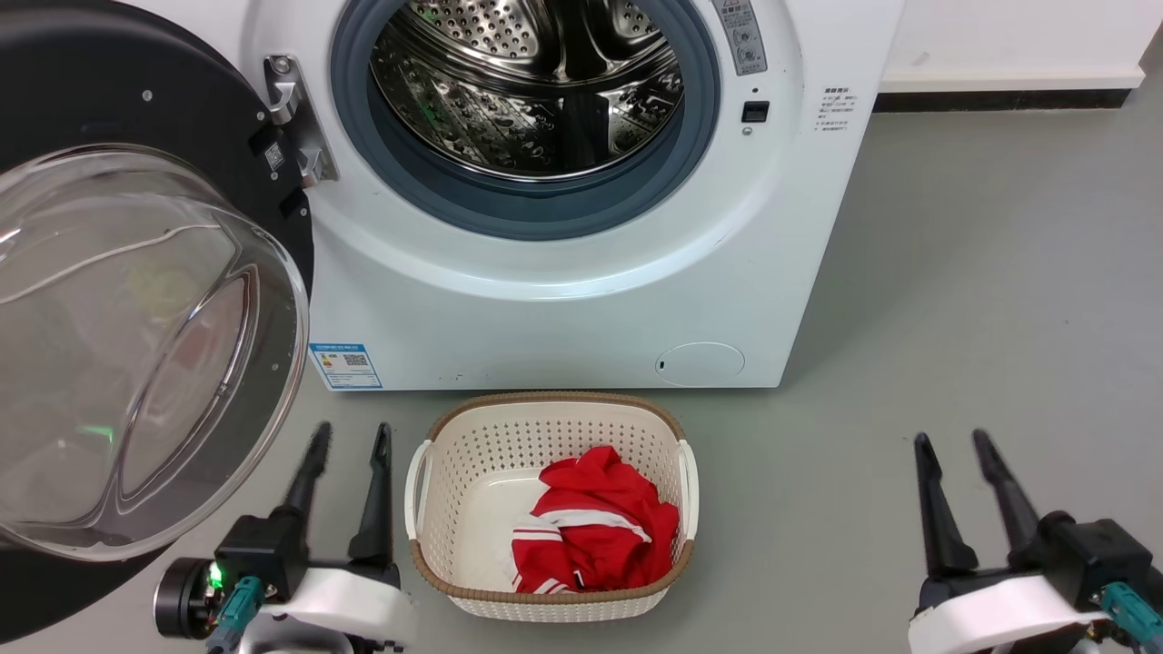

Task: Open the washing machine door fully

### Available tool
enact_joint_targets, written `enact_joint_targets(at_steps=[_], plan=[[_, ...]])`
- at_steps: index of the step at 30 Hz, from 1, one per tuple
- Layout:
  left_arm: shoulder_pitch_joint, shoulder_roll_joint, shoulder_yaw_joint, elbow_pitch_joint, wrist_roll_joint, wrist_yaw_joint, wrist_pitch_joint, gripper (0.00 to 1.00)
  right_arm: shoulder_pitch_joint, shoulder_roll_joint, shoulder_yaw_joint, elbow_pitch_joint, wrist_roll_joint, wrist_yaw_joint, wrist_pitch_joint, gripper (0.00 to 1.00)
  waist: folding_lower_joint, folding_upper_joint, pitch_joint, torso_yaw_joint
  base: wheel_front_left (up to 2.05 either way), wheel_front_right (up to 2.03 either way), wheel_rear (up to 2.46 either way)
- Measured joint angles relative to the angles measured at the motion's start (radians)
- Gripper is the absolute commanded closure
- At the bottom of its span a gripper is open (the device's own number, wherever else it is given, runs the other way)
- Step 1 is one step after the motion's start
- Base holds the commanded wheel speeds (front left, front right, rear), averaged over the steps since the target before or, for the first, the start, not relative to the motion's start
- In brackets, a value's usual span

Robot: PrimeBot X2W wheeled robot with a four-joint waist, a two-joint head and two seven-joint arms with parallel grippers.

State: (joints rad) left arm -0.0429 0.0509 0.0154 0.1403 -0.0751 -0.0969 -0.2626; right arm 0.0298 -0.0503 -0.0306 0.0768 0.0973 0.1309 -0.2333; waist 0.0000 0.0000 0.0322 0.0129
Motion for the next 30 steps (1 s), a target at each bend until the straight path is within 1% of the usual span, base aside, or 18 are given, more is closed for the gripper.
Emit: enact_joint_targets(at_steps=[3, 16, 30], plan=[[0.008, -0.002, 0.006, 0.028, -0.021, 0.0, 0.015, 1.0, 0.016, 0.0, 0.004, 0.016, 0.021, 0.0, 0.003, 1.0, 0.0, 0.0, 0.0, 0.0, 0.0, 0.0, 0.0], [0.007, -0.002, 0.022, 0.042, -0.286, -0.002, 0.077, 1.0, 0.002, -0.007, 0.005, 0.043, 0.299, 0.0, 0.05, 1.0, 0.0, 0.0, -0.003, -0.002, 0.0, 0.0, 0.0], [-0.001, -0.002, 0.032, 0.049, -0.528, -0.009, 0.131, 1.0, -0.023, -0.015, 0.004, 0.065, 0.546, 0.0, 0.096, 1.0, 0.0, 0.0, -0.007, -0.003, 0.0, 0.0, 0.0]])
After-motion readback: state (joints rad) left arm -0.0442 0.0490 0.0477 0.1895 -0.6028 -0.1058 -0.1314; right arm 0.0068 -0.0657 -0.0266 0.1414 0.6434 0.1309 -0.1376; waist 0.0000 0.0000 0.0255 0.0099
